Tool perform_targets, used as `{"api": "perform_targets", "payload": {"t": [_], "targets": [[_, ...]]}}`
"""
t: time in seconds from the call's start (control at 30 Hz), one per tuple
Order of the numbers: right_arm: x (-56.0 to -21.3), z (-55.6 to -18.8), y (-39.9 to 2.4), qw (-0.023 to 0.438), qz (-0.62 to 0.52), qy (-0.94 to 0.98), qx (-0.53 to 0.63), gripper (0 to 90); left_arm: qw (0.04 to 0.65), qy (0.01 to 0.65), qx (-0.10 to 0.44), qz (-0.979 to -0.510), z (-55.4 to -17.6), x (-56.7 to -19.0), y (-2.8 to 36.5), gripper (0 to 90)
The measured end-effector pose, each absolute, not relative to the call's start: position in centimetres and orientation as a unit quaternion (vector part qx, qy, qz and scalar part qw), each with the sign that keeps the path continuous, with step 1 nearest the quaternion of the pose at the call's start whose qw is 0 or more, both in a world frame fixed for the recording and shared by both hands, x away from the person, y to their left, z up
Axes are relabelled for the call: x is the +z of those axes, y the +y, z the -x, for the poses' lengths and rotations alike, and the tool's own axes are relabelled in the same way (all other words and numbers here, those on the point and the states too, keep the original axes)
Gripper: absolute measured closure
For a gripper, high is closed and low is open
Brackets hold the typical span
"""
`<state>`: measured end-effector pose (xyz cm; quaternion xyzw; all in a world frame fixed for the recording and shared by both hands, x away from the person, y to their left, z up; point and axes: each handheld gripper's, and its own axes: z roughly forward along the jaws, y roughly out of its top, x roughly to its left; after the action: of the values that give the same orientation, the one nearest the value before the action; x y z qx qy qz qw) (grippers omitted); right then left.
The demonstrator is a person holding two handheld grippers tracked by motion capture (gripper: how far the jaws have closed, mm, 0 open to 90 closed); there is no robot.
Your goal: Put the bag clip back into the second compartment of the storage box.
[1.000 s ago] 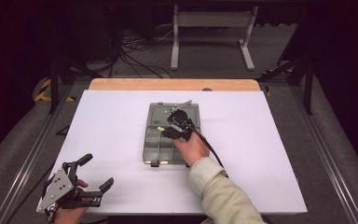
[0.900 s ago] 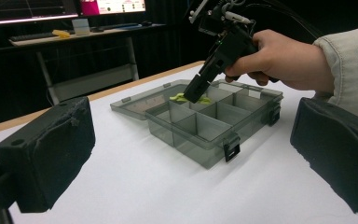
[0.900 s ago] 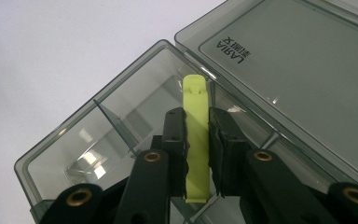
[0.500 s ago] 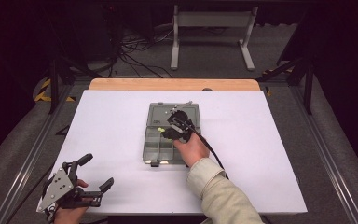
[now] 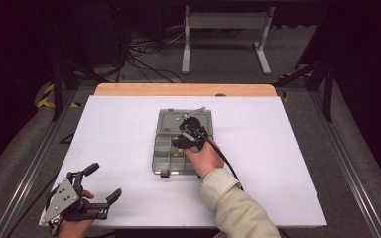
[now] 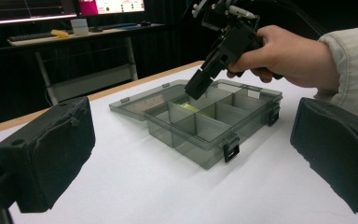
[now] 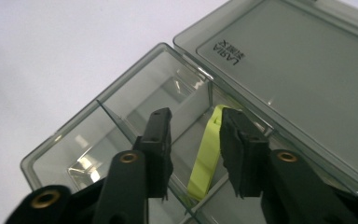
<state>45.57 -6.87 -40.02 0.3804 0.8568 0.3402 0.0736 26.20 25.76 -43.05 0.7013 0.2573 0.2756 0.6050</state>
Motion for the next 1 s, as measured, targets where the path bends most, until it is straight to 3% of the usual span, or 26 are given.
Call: {"api": "perform_targets", "payload": {"t": [0.43, 1.0], "targets": [[-36.3, -43.2, -7.8, 0.097, -0.330, 0.850, 0.400, 27.1, 0.605, 0.256, 0.275, -0.702, -26.2, -43.0, 25.7, 0.3], [-33.5, -39.7, -10.1, 0.103, -0.287, 0.841, 0.447, 12.2, 0.605, 0.258, 0.275, -0.701, -26.2, -43.0, 25.8, 0.3]]}}
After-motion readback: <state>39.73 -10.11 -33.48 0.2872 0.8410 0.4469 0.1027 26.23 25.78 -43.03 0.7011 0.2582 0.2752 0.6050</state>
